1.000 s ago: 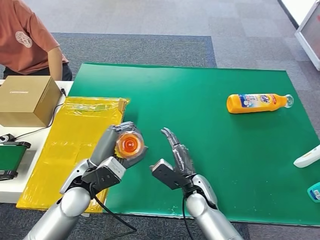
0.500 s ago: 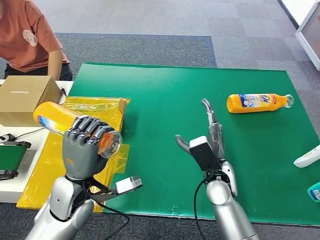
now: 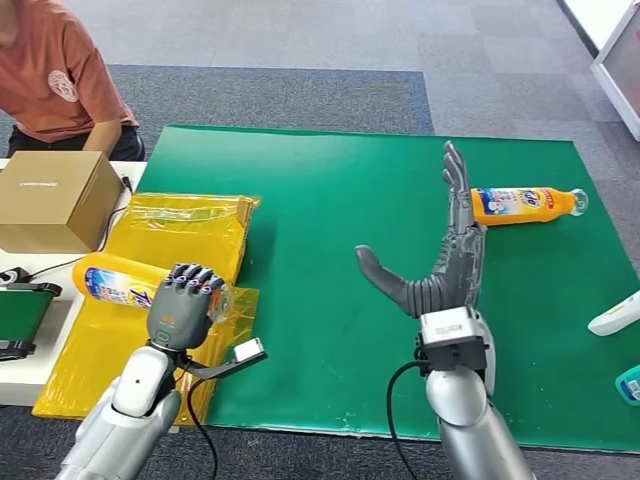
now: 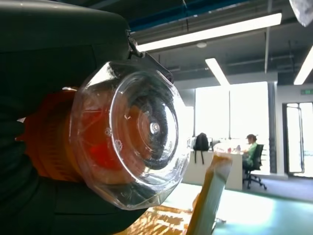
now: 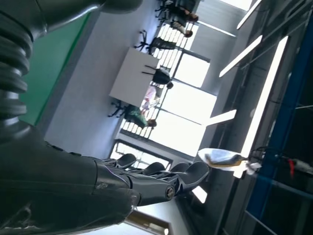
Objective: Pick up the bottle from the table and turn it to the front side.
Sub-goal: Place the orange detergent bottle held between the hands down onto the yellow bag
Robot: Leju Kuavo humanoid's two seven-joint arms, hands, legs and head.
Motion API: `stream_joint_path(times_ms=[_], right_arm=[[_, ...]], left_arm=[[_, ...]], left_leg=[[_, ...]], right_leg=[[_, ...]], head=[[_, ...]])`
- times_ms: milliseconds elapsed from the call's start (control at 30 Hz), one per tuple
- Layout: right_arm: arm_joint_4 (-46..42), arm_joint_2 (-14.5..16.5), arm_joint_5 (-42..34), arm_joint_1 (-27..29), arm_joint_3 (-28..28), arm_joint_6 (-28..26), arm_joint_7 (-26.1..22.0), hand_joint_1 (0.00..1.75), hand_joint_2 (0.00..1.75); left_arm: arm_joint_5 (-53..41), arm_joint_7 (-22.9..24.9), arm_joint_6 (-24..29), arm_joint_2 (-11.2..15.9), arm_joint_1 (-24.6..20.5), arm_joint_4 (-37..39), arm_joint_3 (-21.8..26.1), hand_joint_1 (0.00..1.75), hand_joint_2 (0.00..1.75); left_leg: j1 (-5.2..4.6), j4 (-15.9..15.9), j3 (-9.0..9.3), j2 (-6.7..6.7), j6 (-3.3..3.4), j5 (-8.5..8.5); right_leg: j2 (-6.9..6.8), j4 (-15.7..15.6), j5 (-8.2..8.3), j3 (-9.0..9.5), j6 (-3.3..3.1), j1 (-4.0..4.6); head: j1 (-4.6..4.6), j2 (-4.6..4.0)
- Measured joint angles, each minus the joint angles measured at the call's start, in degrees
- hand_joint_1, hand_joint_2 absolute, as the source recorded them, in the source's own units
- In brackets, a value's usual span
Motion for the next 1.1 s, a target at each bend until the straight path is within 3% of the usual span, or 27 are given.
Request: stream_joint_path(times_ms=[267,400,533,667,900,1100], right_arm=[[-4.0,-0.5,0.5,0.0,5.6,1.4,-0.6,0.00,1.75],[-4.3,-0.8,0.4,-0.1,7.2,1.8,-0.3,0.00,1.75],[-4.3,-1.0,0.3,-0.1,8.4,2.0,-0.1,0.00,1.75],[-4.4,-1.4,0.7,-0.1,9.4,2.2,-0.1,0.00,1.75],[-5.2,-2.1,1.4,0.1,10.1,2.3,-0.2,0.00,1.75],[-5.8,-2.6,2.8,0.8,10.1,2.1,-0.1,0.00,1.75]], left_arm=[[0.3,-2.9,0.1,-2.3,-2.7,7.4,1.8,1.69,1.75],[1.7,-5.4,0.1,-3.8,-3.1,8.2,2.5,0.00,1.75],[4.2,-9.1,0.2,-5.9,-2.9,7.8,4.3,0.00,1.75],[7.9,-13.8,0.2,-7.7,-2.2,7.6,6.5,0.00,0.00],[17.3,-19.6,0.2,-10.0,-0.7,7.1,8.1,0.00,0.00],[35.3,-21.5,0.0,-10.9,1.9,1.4,6.7,0.00,0.00]], left_leg=[[0.00,0.0,-0.02,0.00,0.00,0.00],[0.00,0.0,-0.02,-0.01,0.00,0.00],[0.00,0.0,-0.02,-0.01,0.00,0.00],[0.00,0.0,-0.02,-0.01,0.00,0.00],[0.00,0.0,-0.02,-0.01,0.00,0.00],[0.00,0.0,-0.02,-0.01,0.00,-0.01]], right_leg=[[0.00,0.0,0.00,0.01,0.00,0.01],[-0.01,0.0,0.01,0.02,0.01,0.00],[-0.01,0.0,0.01,0.03,0.01,0.00],[-0.01,0.0,0.01,0.02,0.01,0.01],[-0.01,0.0,0.00,0.02,0.01,0.01],[-0.01,0.0,0.01,0.01,0.01,0.00]], head=[[-0.01,0.01],[0.01,-0.01],[-0.01,0.00],[0.00,0.00],[0.01,0.00],[0.00,0.00]])
